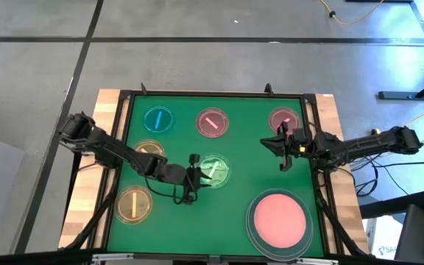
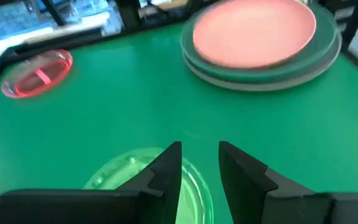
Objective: Stack plastic plates
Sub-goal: Stack the transparent green plate on top of the pink plate
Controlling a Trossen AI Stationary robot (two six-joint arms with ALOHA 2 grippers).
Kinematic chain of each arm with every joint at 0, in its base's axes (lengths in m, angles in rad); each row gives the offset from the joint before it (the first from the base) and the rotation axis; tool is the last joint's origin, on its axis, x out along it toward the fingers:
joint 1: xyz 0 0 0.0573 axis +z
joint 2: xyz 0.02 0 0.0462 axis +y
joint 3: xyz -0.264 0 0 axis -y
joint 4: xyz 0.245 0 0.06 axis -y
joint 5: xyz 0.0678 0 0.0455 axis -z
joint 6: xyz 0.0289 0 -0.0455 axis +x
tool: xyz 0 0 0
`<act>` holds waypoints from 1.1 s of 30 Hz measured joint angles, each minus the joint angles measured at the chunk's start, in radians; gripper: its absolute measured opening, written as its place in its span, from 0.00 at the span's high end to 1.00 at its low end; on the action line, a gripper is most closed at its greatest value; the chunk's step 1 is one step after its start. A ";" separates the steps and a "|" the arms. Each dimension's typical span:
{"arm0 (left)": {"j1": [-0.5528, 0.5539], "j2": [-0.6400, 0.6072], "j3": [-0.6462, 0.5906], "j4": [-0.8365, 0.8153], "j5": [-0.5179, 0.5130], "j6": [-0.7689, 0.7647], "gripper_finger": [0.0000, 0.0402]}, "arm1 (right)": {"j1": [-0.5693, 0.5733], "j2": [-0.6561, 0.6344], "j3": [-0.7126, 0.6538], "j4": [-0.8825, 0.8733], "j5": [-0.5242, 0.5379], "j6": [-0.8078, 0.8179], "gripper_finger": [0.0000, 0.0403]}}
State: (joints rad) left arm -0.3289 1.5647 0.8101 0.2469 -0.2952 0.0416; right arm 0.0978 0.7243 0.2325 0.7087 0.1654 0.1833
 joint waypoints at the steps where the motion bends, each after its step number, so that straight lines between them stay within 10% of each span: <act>1: -0.003 0.014 0.000 -0.003 0.011 0.012 0.75 | 0.000 0.010 0.000 -0.003 0.000 0.000 0.96; 33: 0.039 0.301 0.160 -0.229 0.105 0.020 0.75 | 0.000 0.340 0.183 -0.085 -0.113 -0.006 0.96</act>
State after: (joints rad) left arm -0.2901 1.8656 0.9703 0.0176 -0.1899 0.0616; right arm 0.0978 1.0645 0.4152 0.6232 0.0526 0.1768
